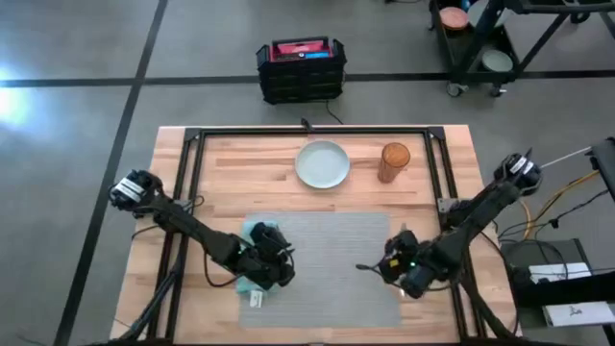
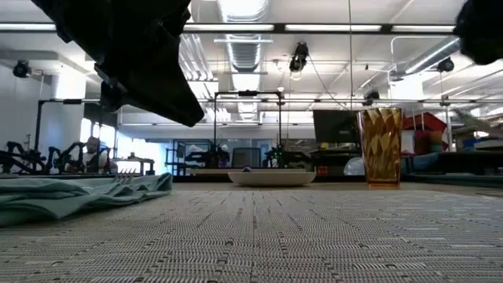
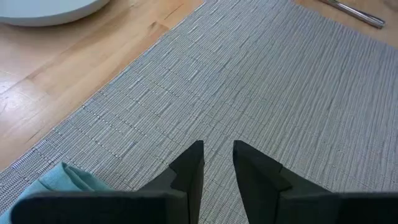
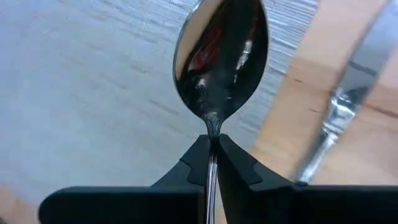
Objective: Set table place
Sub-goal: Put the spoon on the table mat
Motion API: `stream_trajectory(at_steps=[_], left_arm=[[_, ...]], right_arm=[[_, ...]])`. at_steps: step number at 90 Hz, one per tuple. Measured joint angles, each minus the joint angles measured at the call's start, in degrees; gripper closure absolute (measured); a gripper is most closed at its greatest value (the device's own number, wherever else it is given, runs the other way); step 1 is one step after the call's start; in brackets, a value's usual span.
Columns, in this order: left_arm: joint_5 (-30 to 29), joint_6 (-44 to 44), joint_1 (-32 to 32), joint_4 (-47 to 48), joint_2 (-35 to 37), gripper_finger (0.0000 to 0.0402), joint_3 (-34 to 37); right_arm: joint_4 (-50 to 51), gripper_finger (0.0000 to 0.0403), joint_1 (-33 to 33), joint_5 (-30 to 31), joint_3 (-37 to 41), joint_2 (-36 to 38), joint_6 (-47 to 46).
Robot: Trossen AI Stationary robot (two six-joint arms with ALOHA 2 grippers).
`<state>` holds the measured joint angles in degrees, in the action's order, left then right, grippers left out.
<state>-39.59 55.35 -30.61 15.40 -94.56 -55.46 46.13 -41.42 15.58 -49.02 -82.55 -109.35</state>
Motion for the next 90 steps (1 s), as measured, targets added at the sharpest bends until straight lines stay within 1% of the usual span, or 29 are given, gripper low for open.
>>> stream_trajectory(at_steps=[14,20,24,32,37,45,53,90], left_arm=[[-0.02,-0.02,-0.11,-0.04,0.0,0.0328,0.0],[-0.02,-0.23,-0.11,-0.04,0.0,0.0328,0.0],[-0.03,-0.24,-0.11,-0.02,0.0,0.0328,0.0],[-0.03,-0.24,-0.18,-0.07,0.0,0.0328,0.0],[-0.04,-0.24,-0.2,-0.07,0.0,0.0328,0.0],[-0.04,-0.35,-0.22,-0.09,0.0,0.0328,0.0],[-0.04,-0.39,-0.22,-0.26,0.0,0.0328,0.0],[-0.28,-0.44,-0.22,-0.42,0.0,0.0328,0.0]], right_arm=[[-1.9,0.04,3.65,-0.97,0.02,-2.58,2.25],[-4.27,0.04,4.94,-1.18,0.02,-3.04,3.66],[-5.3,0.04,5.72,-2.25,0.01,-3.18,4.96],[-4.06,0.04,6.82,-4.43,0.02,-3.57,6.47],[-3.94,0.04,7.21,-4.29,0.09,-3.68,6.47],[-4.92,0.04,7.97,-2.47,0.09,-3.85,6.44],[-5.03,0.0398,8.6,-2.49,0.09,-4.86,5.29],[-4.77,0.0344,9.31,-1.86,-0.03,-11.69,1.43]])
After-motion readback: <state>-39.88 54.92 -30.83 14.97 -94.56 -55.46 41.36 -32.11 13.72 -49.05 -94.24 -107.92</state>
